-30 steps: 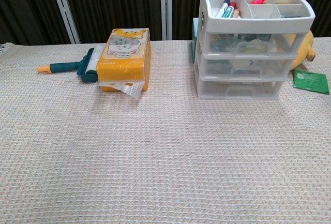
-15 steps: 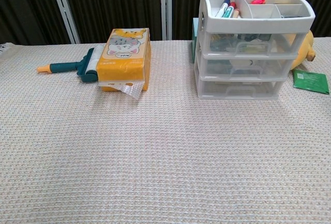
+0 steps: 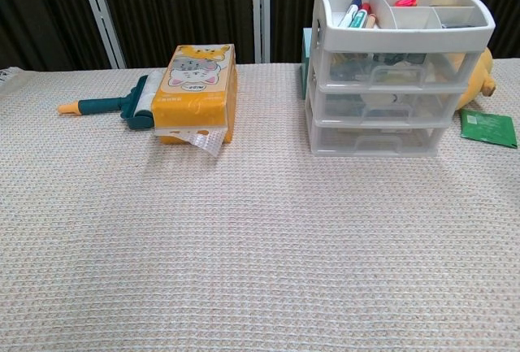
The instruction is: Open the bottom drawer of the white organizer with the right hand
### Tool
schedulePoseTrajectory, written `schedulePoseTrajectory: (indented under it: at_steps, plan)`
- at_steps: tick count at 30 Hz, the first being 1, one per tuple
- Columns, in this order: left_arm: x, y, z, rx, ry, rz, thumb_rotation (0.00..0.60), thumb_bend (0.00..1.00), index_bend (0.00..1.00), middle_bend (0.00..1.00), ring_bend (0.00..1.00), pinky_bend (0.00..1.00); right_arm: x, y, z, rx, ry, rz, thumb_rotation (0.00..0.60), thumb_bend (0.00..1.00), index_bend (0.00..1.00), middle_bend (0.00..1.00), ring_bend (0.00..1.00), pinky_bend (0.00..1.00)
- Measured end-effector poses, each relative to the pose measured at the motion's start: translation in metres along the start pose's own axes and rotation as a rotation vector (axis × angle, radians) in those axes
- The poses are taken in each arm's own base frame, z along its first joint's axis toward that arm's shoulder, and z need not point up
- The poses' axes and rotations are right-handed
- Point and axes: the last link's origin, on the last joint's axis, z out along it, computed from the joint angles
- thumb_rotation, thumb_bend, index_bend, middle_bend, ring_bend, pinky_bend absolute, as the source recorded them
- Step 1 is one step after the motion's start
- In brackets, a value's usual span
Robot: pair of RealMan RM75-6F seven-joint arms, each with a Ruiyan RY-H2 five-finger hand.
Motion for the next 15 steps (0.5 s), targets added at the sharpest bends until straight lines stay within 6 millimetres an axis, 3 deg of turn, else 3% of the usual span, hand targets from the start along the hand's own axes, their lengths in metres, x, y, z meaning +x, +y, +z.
schedulePoseTrajectory:
  at_steps: [7, 15]
  plan:
    - [0.003, 0.000, -0.001, 0.002, 0.018, -0.010, 0.600, 0.06, 0.00, 0.00, 0.00, 0.00, -0.012, -0.023, 0.015, -0.024, -0.121, 0.201, 0.600, 0.12, 0.05, 0.88, 0.92, 0.75]
    - [0.006, 0.004, -0.001, -0.014, 0.028, -0.028, 0.600, 0.06, 0.00, 0.00, 0.00, 0.00, -0.027, -0.063, 0.035, -0.089, -0.341, 0.657, 0.600, 0.15, 0.07, 0.88, 0.92, 0.75]
